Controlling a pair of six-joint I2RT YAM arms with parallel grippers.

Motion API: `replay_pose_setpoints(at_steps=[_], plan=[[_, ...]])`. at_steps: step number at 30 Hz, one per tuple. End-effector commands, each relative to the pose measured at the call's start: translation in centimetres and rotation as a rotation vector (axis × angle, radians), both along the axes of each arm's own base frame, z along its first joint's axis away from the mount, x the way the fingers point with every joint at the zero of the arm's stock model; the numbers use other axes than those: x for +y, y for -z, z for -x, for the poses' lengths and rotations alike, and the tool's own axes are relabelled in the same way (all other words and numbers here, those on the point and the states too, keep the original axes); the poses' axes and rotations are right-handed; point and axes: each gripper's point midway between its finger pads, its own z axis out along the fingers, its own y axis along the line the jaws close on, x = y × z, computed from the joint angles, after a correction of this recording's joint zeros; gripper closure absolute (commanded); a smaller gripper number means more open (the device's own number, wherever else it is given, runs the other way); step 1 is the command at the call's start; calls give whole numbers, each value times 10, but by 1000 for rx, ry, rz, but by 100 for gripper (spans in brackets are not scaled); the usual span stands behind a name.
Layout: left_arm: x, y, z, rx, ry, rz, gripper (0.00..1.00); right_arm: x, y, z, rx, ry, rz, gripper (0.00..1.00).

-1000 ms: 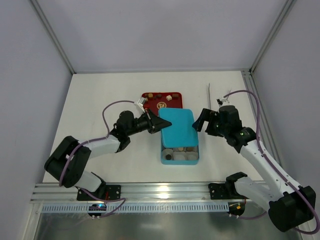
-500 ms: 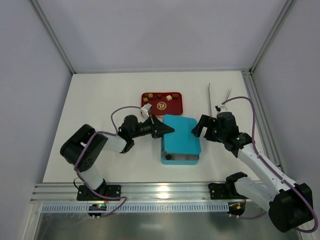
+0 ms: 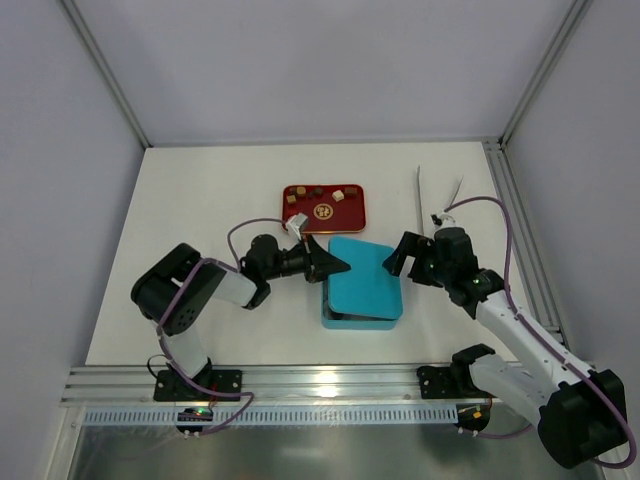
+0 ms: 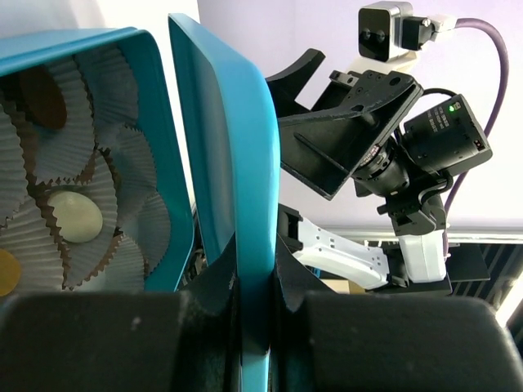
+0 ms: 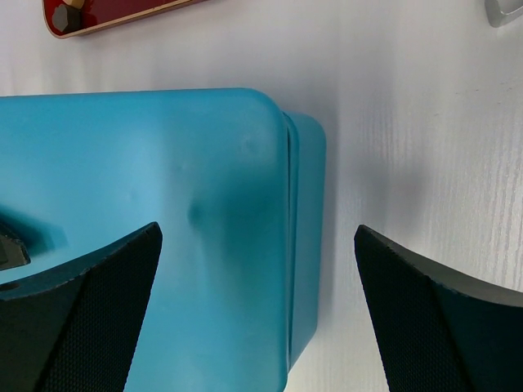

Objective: Pack the chocolate

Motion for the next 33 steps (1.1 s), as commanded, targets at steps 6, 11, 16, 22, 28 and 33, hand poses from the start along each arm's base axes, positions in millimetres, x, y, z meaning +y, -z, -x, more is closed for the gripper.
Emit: replay_pose_setpoints(at_steps=[6,11,16,22,28,33], plan=[[1,-6,10,-40,38,40,99,5,-5,-5,-43,4,-43,0],[1,-2,11,-31,38,36,100,5,-1,-4,-32,4,-44,0],[1,3,11,-18,37,34,99,6,1,-4,-30,3,-46,0],[1,10,11,-3,35,33,93,7,5,-3,-20,-3,-46,0],[2,14,11,2,31,41,92,8,9,-3,-14,-7,-49,0],[3,19,12,12,29,54,91,10,15,-2,-3,-18,-59,0]])
